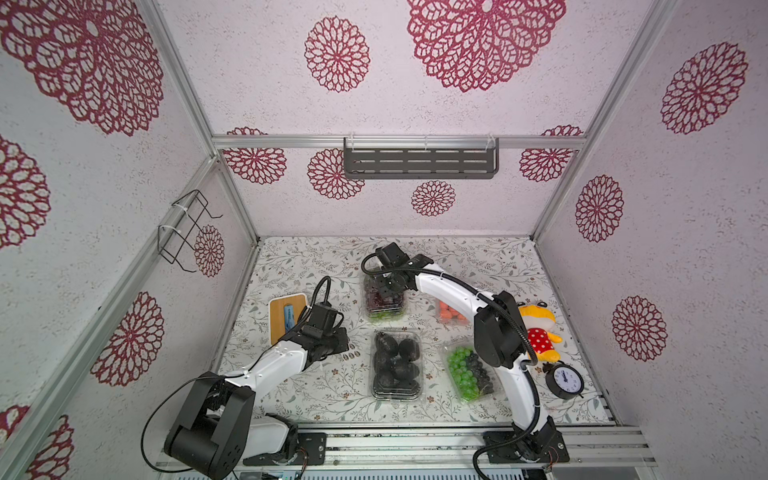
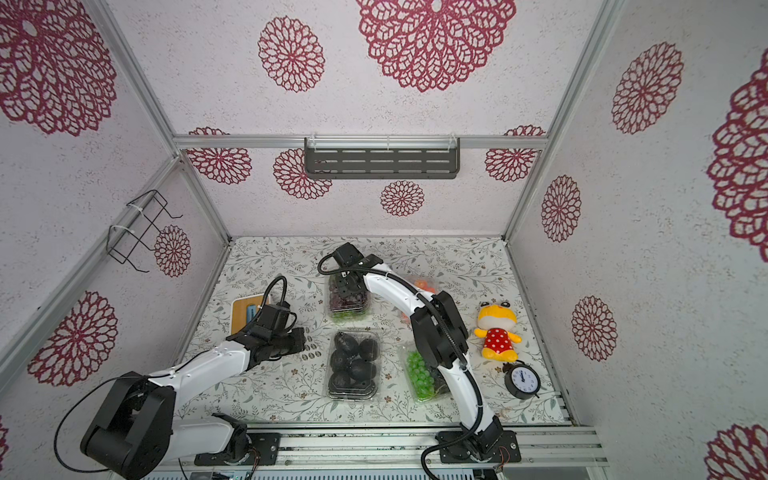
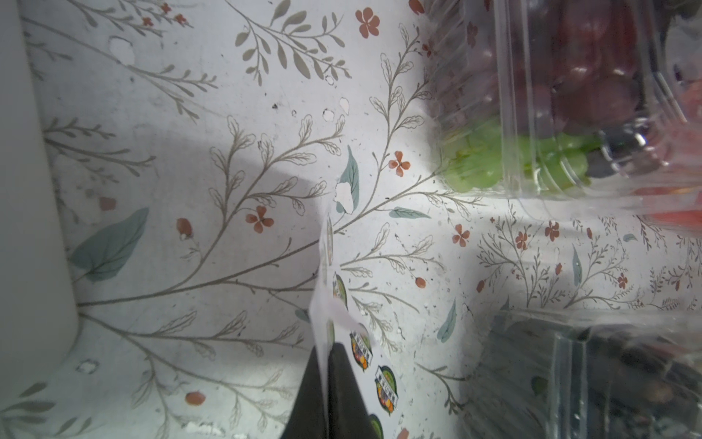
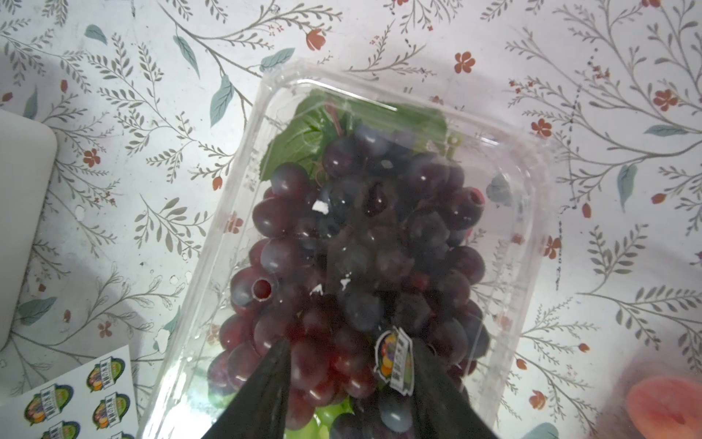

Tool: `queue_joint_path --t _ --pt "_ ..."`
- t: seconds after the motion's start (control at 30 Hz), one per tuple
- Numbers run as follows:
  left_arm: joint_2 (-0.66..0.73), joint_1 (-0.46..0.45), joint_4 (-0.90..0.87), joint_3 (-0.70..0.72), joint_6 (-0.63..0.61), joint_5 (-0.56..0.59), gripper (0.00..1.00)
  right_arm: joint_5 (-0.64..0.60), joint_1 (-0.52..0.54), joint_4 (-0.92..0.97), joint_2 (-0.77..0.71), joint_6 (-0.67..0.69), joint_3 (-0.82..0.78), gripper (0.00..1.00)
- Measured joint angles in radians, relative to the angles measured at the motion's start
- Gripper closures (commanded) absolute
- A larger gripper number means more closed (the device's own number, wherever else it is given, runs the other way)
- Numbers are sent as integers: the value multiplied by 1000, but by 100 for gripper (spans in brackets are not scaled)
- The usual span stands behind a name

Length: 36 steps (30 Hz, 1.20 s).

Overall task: Label fruit boxes
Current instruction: Place the label sticker at the center of the board.

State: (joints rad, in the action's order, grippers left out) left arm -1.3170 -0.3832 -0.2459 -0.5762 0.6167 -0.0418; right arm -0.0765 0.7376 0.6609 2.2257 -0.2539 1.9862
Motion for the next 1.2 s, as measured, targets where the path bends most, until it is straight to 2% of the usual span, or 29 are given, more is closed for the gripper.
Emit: queue_joint_path --t 0.2,0.33,0.57,0.73,0.87,0.97,1.07,1.2 --pt "3 -4 0 0 -3 3 94 58 -14 -90 -29 -2 -70 55" --pt "5 -5 1 0 -3 3 95 133 -28 -142 -69 -10 -129 54" --pt "11 -5 2 0 -4 3 95 245 -34 -175 -72 -40 -134 57" --pt "16 -5 6 1 -5 3 95 291 -29 -192 -74 -64 -148 53" --pt "16 -5 8 1 -6 3 93 272 -15 -160 -73 -69 -130 49" --pt "16 -5 8 1 -7 3 87 226 -3 -105 -69 -70 -91 46" --pt "16 -5 8 1 -7 3 86 190 6 -71 -58 -74 -65 34" --pt "16 -5 8 1 -7 3 86 144 17 -17 -16 -61 -16 33"
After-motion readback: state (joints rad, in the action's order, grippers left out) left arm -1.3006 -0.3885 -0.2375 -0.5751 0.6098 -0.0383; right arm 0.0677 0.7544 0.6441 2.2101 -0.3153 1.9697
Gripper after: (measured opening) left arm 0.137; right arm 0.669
